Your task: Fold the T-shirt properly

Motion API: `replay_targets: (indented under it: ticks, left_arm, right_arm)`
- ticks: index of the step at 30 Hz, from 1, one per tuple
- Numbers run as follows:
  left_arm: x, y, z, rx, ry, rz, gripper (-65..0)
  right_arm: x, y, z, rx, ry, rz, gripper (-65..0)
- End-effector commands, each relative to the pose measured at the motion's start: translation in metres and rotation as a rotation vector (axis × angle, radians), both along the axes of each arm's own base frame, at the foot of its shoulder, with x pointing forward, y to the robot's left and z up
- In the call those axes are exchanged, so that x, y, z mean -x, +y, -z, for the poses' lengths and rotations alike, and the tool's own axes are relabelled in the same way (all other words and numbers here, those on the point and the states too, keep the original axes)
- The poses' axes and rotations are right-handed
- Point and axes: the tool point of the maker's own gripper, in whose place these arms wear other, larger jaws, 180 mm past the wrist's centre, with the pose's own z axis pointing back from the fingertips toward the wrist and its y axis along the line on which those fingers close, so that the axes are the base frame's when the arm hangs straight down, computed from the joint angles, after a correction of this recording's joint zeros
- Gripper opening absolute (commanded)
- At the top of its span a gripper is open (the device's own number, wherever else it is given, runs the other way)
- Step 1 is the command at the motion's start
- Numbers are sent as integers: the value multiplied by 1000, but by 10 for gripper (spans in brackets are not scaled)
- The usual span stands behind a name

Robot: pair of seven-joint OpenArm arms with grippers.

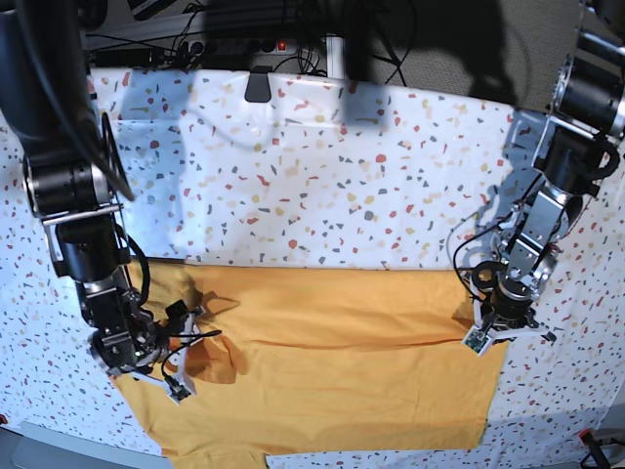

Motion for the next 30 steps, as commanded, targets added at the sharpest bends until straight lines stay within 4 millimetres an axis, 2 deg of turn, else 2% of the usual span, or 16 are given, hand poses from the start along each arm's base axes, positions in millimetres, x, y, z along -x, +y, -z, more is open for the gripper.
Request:
replay_targets:
  ticks: [1,3,5,8,11,16,22,26,30]
  left_arm:
    - [-15,4,-27,-6,-72,-4,-650]
    - [-15,4,-27,-6,-72,-4,-650]
    - [-15,4,-27,-6,-73,-4,-650]
    - [-15,4,-27,-6,-73,-4,-650]
    - [-16,4,-27,-6,-73,-4,-650]
    - [-16,4,-27,-6,-74,-2,-650]
    - [-17,0,-31,1,-95,17,-650]
    - [-17,-2,-32,5,-105,28,-650]
    - [-18,-5,-35,11,-120,43,-650]
  right_arm:
    - [-25,-9,-35,63,-103,12,-270]
    - [-40,-30,-58,236,-247,81,-270]
    - [-51,-42,-85,379,-404,131,-270]
    - [-58,-45,-117,511,-572,176,-270]
    - [-60,-37,-129,531,-652,205,-270]
    - [-63,-17,-126,476,-654,200,-270]
    - [-59,10,-100,276,-510,147,-270]
    - [-49,12,-91,194,-483,167,-270]
    - [-30,19,-67,91,-388,139,-270]
